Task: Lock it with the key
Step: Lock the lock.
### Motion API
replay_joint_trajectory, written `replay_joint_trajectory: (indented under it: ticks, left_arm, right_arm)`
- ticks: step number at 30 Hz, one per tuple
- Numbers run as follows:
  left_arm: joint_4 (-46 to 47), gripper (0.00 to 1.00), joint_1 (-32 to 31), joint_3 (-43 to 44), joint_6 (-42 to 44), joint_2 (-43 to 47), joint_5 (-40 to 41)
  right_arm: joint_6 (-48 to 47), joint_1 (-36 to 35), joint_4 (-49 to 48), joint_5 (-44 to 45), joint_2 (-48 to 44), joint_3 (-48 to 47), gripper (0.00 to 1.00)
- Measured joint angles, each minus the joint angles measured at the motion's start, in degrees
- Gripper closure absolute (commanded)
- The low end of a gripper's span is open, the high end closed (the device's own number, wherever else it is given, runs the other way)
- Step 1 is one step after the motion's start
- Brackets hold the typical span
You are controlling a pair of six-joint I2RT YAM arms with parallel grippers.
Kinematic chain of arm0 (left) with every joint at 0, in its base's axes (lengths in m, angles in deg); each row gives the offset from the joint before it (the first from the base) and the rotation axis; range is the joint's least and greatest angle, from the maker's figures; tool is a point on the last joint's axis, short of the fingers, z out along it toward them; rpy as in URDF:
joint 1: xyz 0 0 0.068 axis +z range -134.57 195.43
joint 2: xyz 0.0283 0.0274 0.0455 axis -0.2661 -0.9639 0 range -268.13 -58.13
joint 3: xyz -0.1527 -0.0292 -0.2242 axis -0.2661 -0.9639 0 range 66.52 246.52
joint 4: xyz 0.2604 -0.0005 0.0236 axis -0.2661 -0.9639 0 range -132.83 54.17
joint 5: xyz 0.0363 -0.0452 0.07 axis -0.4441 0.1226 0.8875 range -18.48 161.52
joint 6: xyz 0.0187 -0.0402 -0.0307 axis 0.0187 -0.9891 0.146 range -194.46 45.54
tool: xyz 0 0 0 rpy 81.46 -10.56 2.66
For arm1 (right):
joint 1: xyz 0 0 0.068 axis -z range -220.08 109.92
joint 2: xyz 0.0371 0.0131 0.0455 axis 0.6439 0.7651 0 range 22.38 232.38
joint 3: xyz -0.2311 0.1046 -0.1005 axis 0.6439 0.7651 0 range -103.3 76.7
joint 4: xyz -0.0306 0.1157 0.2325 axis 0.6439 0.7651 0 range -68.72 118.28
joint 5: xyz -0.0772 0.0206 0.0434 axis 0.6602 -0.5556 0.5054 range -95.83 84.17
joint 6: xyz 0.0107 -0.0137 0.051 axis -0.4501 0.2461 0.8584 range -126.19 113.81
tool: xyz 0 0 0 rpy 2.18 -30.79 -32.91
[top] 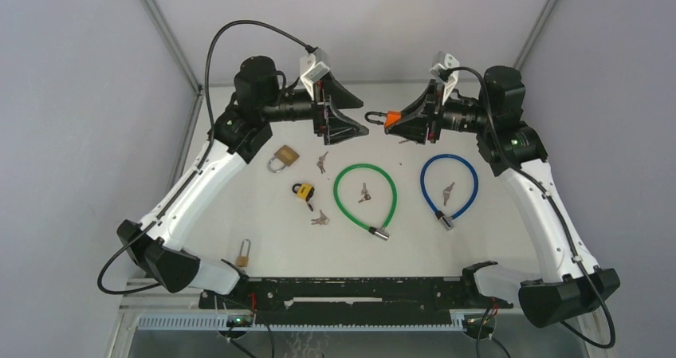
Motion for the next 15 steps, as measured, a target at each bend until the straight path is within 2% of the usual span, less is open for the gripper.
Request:
replay_joint_trajectory:
  ticks: [4, 9, 13, 15]
  left_arm:
    - [-0.90, 0.22, 0.98, -1.05, 0.02, 1.38, -2.14]
    - [1.38, 0.23, 0.42, -8.50, -0.17, 7.76, -7.32]
    - [6.78, 0.36, -0.42, -13.20, -1.75, 11.87, -9.51]
    - [10.93, 0.37, -0.52, -16.61, -3.52, 14.25, -10.21]
  right_arm:
    - [0.55, -4.33, 0.22, 1.44, -2.99, 0.50, 1.00]
    - [0.39, -13.60, 2.75, 7.58, -6.34, 0.52, 1.00]
    - [1.51, -17.68, 3.30, 11.32, -8.46, 0.61, 1.00]
    - [2.05, -18.40, 3.10, 12.81, -9.33, 0.61, 1.00]
